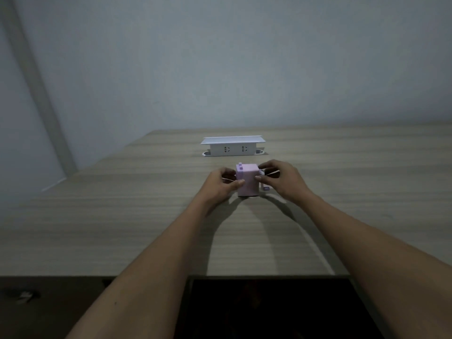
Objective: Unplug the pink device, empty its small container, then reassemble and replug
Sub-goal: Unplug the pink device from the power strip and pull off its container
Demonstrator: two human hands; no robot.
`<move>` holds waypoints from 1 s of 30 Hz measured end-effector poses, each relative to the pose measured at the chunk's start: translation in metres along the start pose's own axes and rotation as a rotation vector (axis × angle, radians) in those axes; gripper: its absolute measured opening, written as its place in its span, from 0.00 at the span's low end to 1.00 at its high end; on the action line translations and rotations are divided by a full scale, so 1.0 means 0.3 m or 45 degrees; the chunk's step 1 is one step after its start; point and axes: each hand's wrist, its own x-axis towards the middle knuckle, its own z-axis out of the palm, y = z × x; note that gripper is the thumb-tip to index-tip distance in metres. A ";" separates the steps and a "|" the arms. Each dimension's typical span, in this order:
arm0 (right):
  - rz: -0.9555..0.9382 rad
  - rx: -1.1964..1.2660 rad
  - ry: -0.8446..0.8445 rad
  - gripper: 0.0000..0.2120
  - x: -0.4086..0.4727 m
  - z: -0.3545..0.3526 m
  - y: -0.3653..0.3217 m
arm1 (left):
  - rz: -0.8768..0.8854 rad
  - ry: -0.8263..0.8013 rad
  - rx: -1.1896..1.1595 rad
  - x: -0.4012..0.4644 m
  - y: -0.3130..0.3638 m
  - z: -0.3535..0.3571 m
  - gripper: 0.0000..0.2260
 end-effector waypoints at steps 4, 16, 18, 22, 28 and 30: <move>-0.014 0.037 -0.045 0.22 0.008 0.007 0.021 | 0.021 -0.020 -0.048 -0.010 -0.007 0.001 0.21; 0.027 0.065 -0.263 0.30 0.035 0.011 0.044 | -0.026 -0.193 -0.058 0.022 -0.050 -0.016 0.31; 0.024 0.059 -0.283 0.29 0.039 0.004 0.045 | -0.018 -0.191 -0.020 0.023 -0.055 -0.021 0.31; 0.043 0.074 -0.312 0.29 0.044 -0.004 0.038 | -0.021 -0.159 0.004 0.017 -0.067 -0.052 0.31; 0.072 0.074 -0.321 0.33 0.045 -0.005 0.040 | -0.059 -0.099 0.006 -0.021 -0.088 -0.157 0.32; 0.084 0.049 -0.323 0.38 0.044 -0.015 0.032 | -0.065 -0.071 0.005 -0.043 -0.092 -0.196 0.33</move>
